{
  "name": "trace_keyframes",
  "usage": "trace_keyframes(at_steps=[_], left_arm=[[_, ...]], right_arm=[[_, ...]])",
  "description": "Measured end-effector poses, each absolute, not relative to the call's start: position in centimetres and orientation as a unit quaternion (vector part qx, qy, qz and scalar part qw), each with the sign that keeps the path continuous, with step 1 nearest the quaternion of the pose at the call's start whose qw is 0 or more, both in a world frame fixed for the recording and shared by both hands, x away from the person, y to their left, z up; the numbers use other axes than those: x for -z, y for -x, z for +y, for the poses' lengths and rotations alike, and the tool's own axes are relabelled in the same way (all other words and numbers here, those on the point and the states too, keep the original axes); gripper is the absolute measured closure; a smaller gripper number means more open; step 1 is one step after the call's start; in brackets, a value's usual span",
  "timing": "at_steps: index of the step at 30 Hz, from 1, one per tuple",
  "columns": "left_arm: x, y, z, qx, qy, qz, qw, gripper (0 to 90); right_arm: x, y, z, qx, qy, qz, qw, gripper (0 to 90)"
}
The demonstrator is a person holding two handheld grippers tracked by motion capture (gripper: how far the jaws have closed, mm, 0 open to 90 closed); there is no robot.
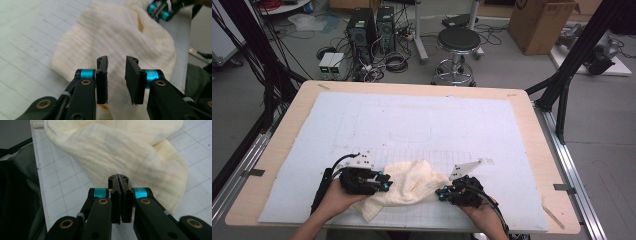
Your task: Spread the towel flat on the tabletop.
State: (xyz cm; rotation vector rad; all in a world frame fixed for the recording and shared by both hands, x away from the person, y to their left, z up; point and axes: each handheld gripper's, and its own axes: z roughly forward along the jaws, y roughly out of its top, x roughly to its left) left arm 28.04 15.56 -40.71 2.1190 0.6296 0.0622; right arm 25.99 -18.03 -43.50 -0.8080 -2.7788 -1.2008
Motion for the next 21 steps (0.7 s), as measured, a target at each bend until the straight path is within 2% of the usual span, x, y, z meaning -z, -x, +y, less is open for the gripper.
trace_keyframes(at_steps=[6, 10, 12, 14, 18, 21], left_arm=[[40.4, -31.0, 14.8, -0.080, -0.855, 0.289, 0.423, 66.9], [41.9, -32.4, 14.6, -0.071, -0.868, 0.309, 0.381, 60.2], [42.5, -32.8, 14.5, -0.061, -0.874, 0.314, 0.366, 59.8], [42.7, -32.9, 14.3, -0.056, -0.875, 0.312, 0.367, 64.3], [42.8, -32.7, 13.9, -0.068, -0.882, 0.298, 0.359, 82.7], [42.0, -32.6, 14.8, -0.094, -0.870, 0.307, 0.374, 85.4]], right_arm=[[43.6, -25.7, -18.1, 0.383, 0.257, -0.887, -0.005, 89.0], [43.6, -25.8, -18.2, 0.386, 0.253, -0.887, -0.007, 88.4], [43.6, -25.8, -18.3, 0.386, 0.256, -0.886, -0.008, 87.9], [43.6, -25.9, -18.3, 0.388, 0.256, -0.885, -0.006, 87.6], [43.7, -26.1, -18.3, 0.388, 0.257, -0.885, -0.009, 87.1], [43.7, -26.1, -18.3, 0.387, 0.257, -0.886, -0.011, 86.9]])
